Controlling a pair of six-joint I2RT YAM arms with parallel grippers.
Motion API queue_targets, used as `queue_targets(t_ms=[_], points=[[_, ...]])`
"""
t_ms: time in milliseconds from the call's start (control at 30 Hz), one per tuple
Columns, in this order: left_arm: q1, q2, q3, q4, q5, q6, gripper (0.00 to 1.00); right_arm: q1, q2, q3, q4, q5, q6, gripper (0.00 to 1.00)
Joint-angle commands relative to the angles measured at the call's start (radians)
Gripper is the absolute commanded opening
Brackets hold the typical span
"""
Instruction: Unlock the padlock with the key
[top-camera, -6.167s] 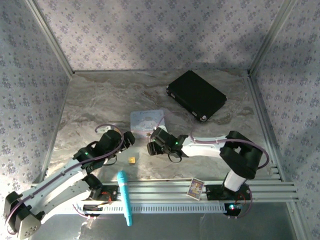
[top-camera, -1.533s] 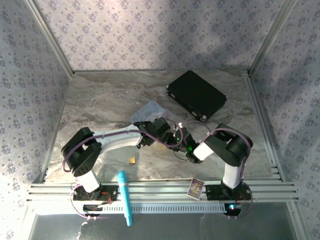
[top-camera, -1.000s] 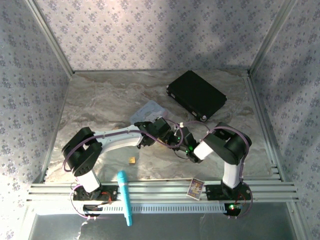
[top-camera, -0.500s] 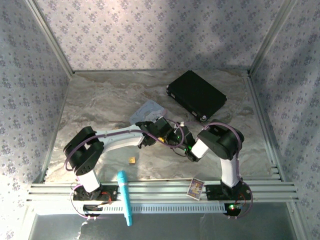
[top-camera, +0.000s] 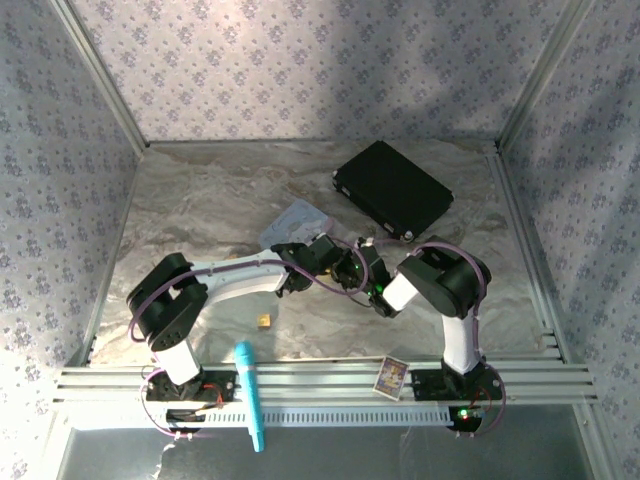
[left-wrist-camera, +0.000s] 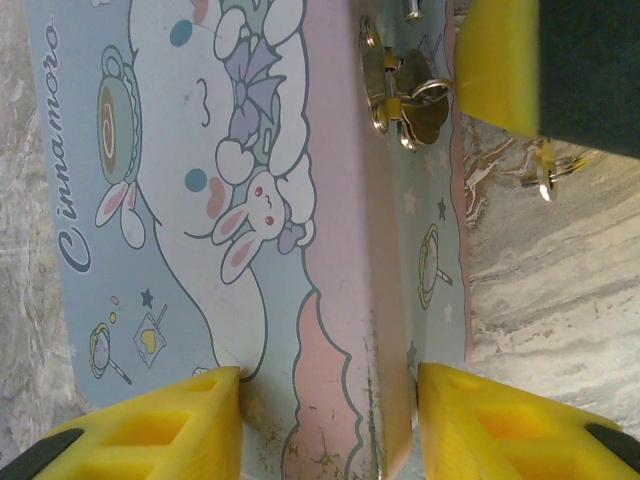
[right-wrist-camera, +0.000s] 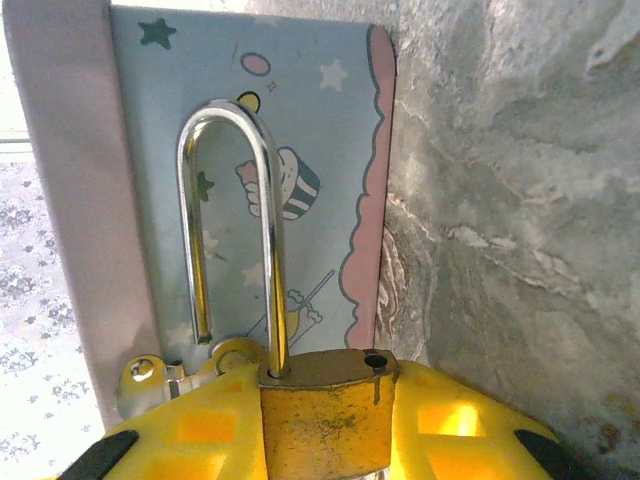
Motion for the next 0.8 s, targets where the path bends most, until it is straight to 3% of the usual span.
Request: queue_targets(t_ms=[0,200,300,500,667,767], points=[[-0.005,0.043,-0.063,-0.09,0.11,0.003,0.46,-0.029,0.027,-0.004,-0.137,0.136,-0.066,0.01],[-0.002,0.001,-0.082,-0.084,0.104,-0.001,0.46,-0.075,-0.042,-0.03,-0.249,0.093,-0.146,0.01],[-0.005,-0.02,-0.091,-0.081,0.112,-0.003,0.46,-0.1,-0.034,-0.033,-0.202,0.074,-0.141,0.0],[-0.001,-0.031,-0.095,-0.085,0.08,-0.014,0.47,-0.07,-0.068,-0.007,-0.287,0.029,-0.2,0.0],[0.003,-0.044,-0.08,-0.082,0.008,-0.031,0.55,-0.078,-0.172,-0.015,-0.577,-0.081,-0.325,0.0],[0.005,-0.063,-0.072,-0.07,-0.006,-0.038,0.58,-0.088,-0.247,0.026,-0.846,-0.131,-0.444,0.0]])
